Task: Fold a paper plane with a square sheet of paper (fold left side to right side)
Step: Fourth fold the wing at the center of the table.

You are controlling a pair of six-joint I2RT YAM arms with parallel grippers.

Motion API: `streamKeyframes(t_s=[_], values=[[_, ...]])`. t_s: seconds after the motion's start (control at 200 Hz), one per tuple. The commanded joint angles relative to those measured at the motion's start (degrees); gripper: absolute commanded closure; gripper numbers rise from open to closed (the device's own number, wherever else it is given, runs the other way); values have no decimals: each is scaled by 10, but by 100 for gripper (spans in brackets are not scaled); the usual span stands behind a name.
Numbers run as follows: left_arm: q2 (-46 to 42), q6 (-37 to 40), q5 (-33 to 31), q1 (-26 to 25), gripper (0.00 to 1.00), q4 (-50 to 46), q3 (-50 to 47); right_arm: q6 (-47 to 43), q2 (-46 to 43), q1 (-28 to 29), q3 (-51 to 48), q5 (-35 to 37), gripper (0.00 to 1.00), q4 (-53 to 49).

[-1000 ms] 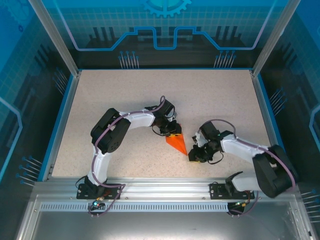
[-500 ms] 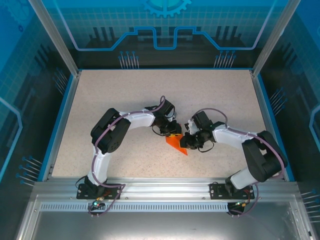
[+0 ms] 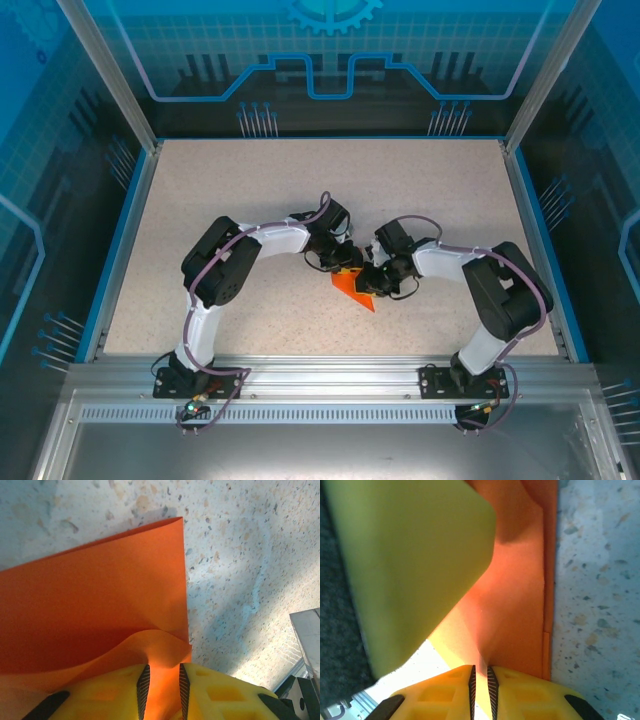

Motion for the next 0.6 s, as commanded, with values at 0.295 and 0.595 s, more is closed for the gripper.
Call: streamKeyframes(t_s=[0.295, 0.595], values=[[41, 4, -65, 3, 71, -49, -5, -3, -49, 5, -114, 28, 81, -113], [40, 5, -65, 3, 71, -52, -1, -9, -87, -1, -140, 36, 82, -134]])
